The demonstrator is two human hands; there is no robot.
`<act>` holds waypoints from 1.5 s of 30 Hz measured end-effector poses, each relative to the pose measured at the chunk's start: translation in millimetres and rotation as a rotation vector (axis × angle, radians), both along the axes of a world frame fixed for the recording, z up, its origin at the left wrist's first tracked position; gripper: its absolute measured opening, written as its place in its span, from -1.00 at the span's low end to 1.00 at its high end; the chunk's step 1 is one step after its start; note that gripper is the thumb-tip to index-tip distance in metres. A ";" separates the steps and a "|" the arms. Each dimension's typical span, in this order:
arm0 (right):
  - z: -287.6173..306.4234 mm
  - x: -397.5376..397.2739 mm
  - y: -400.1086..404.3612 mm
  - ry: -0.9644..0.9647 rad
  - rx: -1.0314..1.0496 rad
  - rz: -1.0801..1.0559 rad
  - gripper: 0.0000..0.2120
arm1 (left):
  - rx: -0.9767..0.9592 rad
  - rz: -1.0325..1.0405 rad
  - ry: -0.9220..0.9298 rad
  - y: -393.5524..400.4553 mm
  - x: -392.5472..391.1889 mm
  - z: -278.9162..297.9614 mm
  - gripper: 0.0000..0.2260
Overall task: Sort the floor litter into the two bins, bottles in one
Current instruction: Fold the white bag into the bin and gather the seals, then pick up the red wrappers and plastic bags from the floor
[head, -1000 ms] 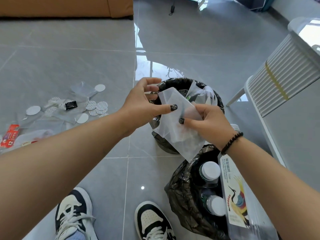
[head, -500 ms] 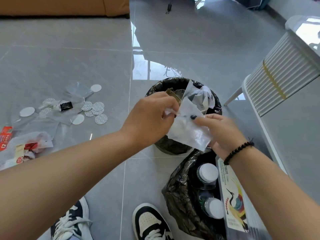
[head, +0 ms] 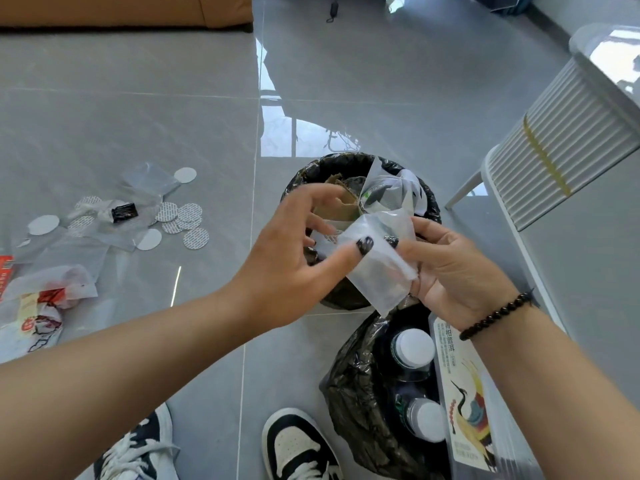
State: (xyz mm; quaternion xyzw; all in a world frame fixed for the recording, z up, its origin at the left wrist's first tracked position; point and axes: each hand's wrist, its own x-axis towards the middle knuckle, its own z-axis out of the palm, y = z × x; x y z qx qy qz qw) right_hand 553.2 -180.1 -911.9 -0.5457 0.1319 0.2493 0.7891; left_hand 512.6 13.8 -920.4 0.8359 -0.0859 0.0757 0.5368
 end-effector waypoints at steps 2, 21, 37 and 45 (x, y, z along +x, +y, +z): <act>0.3 -3.9 1.3 -0.055 0.061 0.017 -0.45 | -0.217 -0.004 0.359 -7.3 2.8 6.5 -0.44; -26.3 11.9 17.4 -1.389 -0.983 0.089 -0.78 | -0.587 0.307 0.738 -1.5 18.8 -5.5 -0.82; -65.9 80.9 51.2 -0.760 -1.818 1.353 -0.81 | -0.181 0.372 0.960 -29.2 58.0 -80.3 -0.69; -58.9 74.0 38.8 -0.519 -1.539 1.445 -0.73 | -0.272 0.327 1.000 -14.9 23.2 -85.7 -0.65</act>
